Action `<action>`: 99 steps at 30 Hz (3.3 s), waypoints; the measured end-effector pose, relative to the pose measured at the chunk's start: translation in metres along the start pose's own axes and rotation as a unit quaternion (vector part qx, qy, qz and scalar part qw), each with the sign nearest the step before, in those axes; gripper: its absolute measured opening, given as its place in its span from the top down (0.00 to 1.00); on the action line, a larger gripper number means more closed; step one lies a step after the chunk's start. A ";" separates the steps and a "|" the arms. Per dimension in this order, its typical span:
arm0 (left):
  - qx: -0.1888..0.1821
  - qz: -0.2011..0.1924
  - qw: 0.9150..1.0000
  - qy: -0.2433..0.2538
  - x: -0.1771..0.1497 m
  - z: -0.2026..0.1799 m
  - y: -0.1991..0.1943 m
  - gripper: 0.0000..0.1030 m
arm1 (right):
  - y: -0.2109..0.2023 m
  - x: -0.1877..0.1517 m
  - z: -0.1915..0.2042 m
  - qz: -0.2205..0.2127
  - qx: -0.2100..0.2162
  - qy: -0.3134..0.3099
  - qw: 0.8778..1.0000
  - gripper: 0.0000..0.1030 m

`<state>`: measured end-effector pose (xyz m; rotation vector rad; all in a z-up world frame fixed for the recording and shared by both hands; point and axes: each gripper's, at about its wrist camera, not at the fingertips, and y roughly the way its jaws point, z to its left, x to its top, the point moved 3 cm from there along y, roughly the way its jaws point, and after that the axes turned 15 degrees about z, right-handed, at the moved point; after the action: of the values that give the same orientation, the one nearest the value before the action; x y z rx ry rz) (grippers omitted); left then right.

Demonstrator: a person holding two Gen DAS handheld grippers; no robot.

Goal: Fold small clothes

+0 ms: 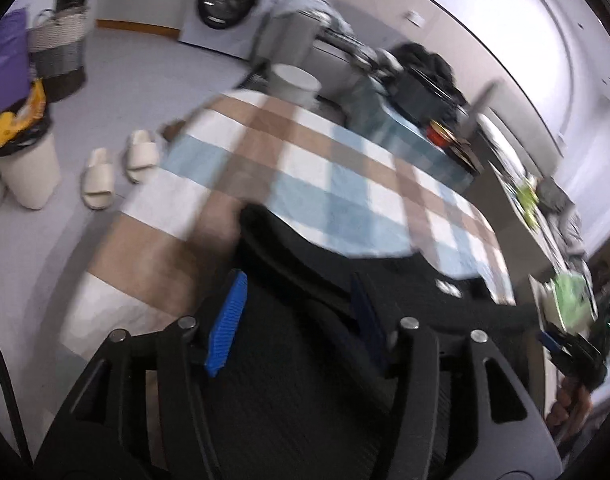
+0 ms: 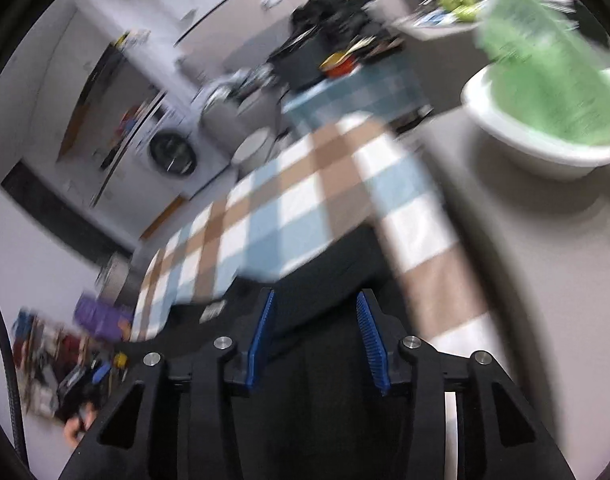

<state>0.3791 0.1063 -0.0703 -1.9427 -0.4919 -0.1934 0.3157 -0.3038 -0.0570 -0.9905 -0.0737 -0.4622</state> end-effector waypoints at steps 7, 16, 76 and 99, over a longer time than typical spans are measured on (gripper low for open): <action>-0.045 0.082 0.995 0.020 -0.032 -0.041 0.046 0.48 | 0.060 -0.016 0.025 0.065 0.025 0.003 0.998 0.58; -0.034 0.099 0.994 0.032 -0.024 -0.055 0.077 0.45 | 0.092 0.004 0.022 0.063 0.017 0.041 0.997 0.57; 0.089 0.065 0.989 0.103 -0.190 0.034 -0.036 0.48 | -0.031 -0.167 -0.030 0.040 -0.116 -0.113 0.986 0.37; 0.017 0.030 0.996 0.082 -0.227 0.058 -0.071 0.90 | -0.033 -0.181 -0.049 0.014 -0.135 -0.122 0.983 0.94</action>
<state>0.1389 0.1263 -0.1151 -1.8876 -0.3267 -0.3014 0.1316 -0.2975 -0.1066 -1.3111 -0.2228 -0.3281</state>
